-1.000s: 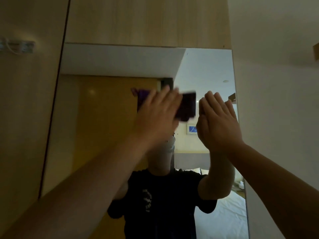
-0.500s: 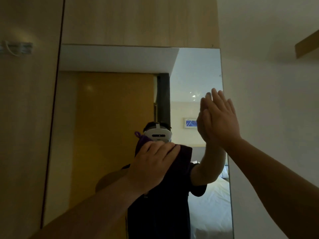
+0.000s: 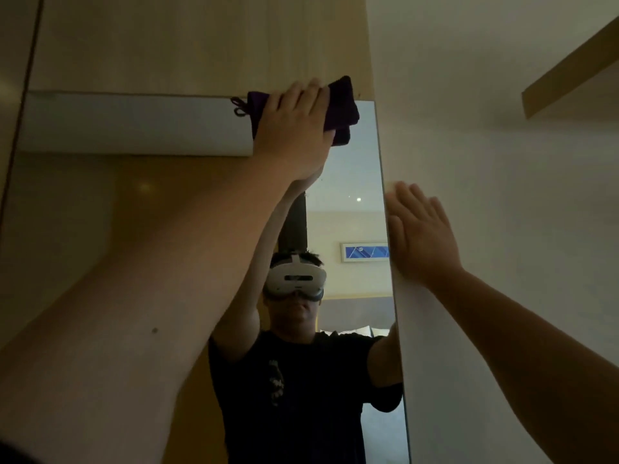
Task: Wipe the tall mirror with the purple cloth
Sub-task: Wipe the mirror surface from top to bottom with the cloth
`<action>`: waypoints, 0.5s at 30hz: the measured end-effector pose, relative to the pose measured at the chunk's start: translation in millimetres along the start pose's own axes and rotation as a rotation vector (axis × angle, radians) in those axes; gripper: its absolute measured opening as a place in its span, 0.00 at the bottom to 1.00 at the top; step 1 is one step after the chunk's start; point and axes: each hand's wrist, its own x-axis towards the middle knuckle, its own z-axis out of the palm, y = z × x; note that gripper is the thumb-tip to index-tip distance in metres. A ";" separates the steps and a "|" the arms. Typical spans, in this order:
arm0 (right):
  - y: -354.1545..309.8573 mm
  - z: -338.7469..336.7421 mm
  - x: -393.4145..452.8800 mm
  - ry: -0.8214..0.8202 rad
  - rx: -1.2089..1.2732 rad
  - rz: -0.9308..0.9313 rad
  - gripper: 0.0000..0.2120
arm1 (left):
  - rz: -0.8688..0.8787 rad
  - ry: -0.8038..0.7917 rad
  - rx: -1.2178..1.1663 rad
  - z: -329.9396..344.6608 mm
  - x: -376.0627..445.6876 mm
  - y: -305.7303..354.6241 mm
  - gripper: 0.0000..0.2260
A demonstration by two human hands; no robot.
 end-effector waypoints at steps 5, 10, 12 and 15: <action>4.0 6.3 -2.8 0.036 -0.062 -0.048 0.27 | 0.052 0.000 -0.063 -3.0 -48.5 22.6 0.26; 3.4 4.1 -5.2 0.019 -0.054 -0.058 0.29 | 0.199 -0.102 -0.130 -9.4 -170.8 99.1 0.32; 3.8 3.4 -12.9 0.005 -0.063 -0.021 0.28 | 0.244 -0.171 -0.174 -12.4 -228.0 125.5 0.29; 9.6 2.4 -30.3 -0.045 -0.091 -0.023 0.27 | 0.303 -0.199 -0.160 -12.9 -269.1 138.2 0.26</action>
